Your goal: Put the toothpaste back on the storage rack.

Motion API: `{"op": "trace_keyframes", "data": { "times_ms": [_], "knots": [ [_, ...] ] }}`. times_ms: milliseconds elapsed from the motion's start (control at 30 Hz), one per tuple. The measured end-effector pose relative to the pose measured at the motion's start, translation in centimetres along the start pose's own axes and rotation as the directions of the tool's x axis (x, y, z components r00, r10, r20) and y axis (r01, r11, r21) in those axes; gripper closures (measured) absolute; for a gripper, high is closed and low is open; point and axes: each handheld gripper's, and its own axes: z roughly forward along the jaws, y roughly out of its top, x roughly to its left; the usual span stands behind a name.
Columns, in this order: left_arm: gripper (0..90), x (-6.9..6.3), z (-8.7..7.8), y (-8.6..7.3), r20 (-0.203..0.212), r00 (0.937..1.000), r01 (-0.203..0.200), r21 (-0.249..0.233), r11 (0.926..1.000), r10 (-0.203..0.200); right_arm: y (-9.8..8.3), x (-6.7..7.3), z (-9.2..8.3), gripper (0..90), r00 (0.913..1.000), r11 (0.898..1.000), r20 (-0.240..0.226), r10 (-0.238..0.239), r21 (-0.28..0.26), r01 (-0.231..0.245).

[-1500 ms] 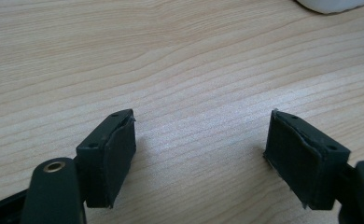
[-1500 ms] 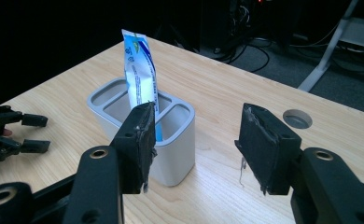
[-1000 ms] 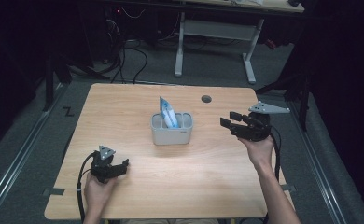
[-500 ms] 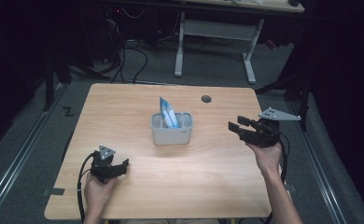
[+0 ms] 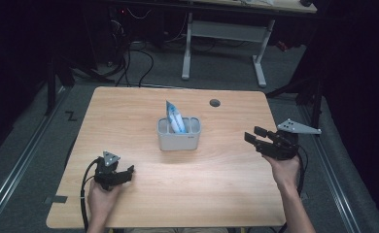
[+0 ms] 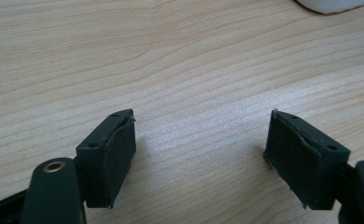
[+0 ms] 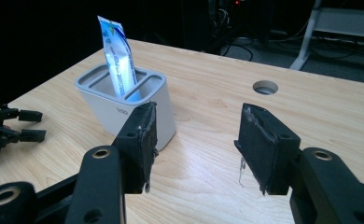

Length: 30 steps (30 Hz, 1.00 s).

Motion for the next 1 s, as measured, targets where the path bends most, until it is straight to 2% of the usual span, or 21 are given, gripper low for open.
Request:
{"op": "trace_keyframes", "data": {
  "times_ms": [500,1000],
  "knots": [
    [24.6,0.0,0.0,0.0,0.000,1.0000,0.000,0.000,1.0000,0.000,-2.2,-0.6,-0.8,48.3,0.9998,1.000,0.012,0.018,-0.010,-0.018],
    [24.5,0.0,0.0,0.0,0.000,1.0000,0.000,0.000,1.0000,0.000,-4.4,-0.7,-0.2,48.8,0.9990,0.999,0.011,0.044,0.011,-0.044]
  ]
}}
